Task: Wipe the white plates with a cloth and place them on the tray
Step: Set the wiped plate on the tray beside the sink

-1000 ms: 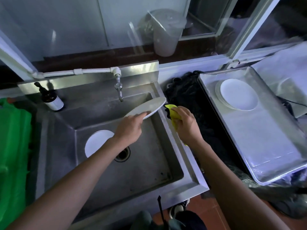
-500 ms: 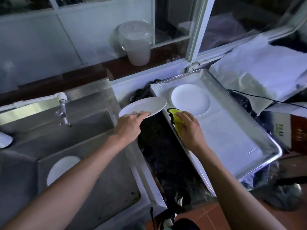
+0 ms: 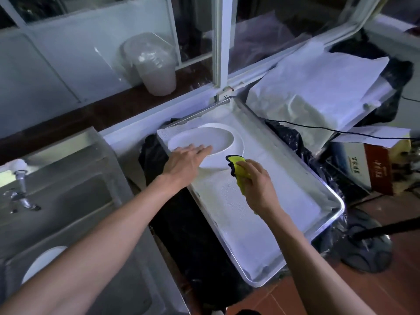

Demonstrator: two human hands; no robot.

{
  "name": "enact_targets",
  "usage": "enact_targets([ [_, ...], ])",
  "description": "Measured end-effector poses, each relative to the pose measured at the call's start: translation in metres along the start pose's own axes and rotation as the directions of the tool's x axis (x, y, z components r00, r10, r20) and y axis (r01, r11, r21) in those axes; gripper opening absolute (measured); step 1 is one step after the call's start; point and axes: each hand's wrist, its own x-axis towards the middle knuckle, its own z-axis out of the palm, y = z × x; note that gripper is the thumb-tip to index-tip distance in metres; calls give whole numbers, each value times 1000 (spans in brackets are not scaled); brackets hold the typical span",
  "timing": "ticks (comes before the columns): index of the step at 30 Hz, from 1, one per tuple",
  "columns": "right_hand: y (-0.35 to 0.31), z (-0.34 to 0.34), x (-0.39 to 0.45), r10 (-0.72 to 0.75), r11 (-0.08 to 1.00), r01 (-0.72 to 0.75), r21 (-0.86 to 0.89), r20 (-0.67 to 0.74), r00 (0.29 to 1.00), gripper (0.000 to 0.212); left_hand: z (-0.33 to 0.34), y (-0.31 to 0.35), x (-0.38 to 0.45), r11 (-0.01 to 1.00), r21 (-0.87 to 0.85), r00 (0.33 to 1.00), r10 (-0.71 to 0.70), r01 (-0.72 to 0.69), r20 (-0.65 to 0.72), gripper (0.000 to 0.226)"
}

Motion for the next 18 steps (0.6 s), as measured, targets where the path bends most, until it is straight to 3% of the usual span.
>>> enact_targets([
  [18,36,-8,3,46,999,-46,16,2,999,33,44,32,38,986,167,970,-22,-20,242,66],
])
